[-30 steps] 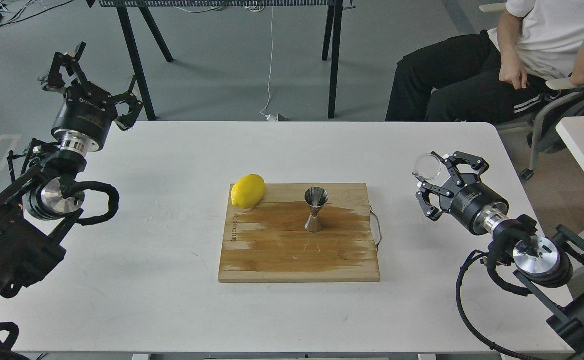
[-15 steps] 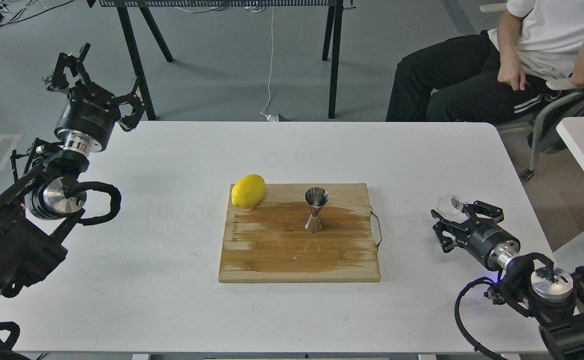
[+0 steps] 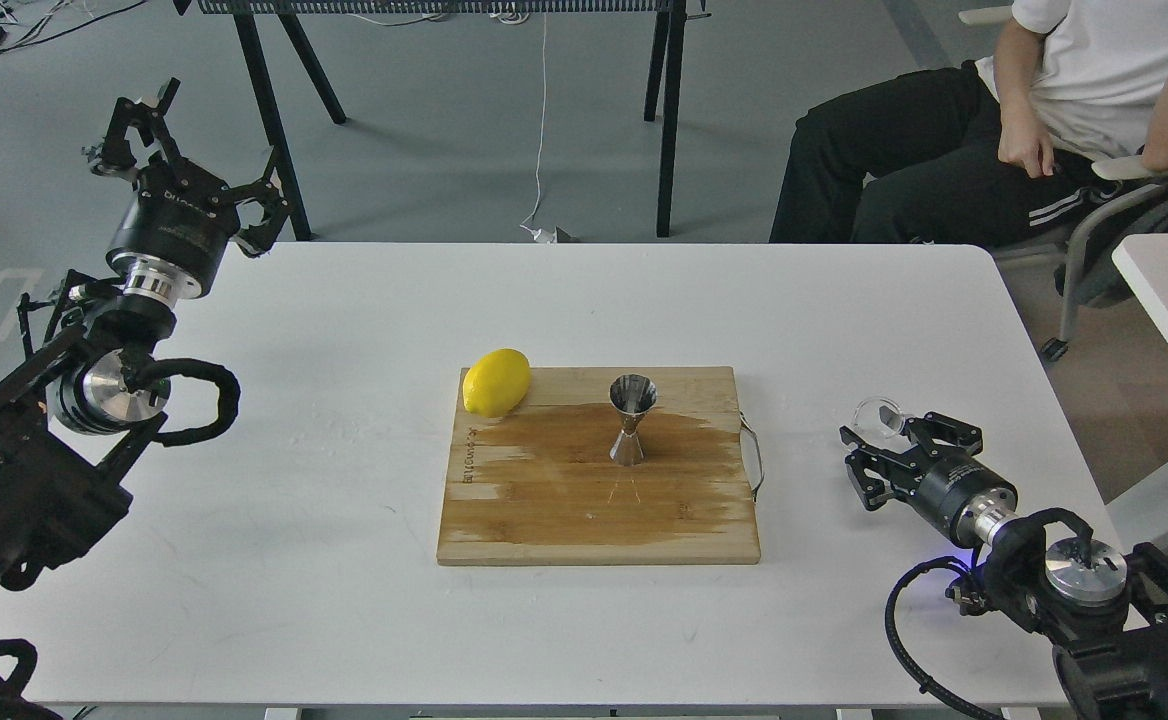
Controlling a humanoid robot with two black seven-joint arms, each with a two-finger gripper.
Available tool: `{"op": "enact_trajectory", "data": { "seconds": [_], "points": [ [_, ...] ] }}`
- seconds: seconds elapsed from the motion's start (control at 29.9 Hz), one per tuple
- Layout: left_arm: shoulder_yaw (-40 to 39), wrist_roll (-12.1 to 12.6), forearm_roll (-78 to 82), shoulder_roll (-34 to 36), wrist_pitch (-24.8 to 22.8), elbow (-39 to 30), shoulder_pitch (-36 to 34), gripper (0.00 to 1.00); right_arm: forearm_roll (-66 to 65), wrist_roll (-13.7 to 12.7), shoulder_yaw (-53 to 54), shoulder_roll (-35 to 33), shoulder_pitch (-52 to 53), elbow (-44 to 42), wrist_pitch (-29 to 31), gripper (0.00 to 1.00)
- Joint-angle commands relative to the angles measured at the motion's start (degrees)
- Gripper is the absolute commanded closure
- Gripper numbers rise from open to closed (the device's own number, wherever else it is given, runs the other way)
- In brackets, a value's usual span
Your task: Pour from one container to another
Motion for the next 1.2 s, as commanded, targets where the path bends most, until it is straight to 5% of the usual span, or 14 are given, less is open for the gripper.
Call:
{"op": "enact_trajectory", "data": {
  "seconds": [0.0,0.43,0.54,0.6,1.04,1.17],
  "points": [
    [-0.1,0.0,0.0,-0.1,0.1,0.0,0.0,0.0,0.0,0.0,0.0,-0.1,-0.1,-0.5,0.1,0.58],
    [0.0,0.0,0.0,0.0,0.2,0.0,-0.1,0.0,0.0,0.5,0.0,-0.2,-0.2,-0.6,0.2,0.4],
    [-0.1,0.0,0.0,0.0,0.1,0.0,-0.1,0.0,0.0,0.5,0.1,-0.2,0.2,-0.3,0.2,0.24],
    [-0.1,0.0,0.0,0.0,0.1,0.0,-0.1,0.0,0.0,0.6,0.1,-0.4,0.4,-0.2,0.3,0.03],
    [-0.2,0.0,0.0,0.2,0.1,0.0,-0.2,0.0,-0.7,0.9,-0.2,-0.9,2.7,0.6,11.5,0.01],
    [-0.4,0.0,0.0,0.3,0.1,0.0,-0.2,0.0,-0.7,4.0,1.0,-3.5,4.0,0.6,13.2,0.01]
  ]
}}
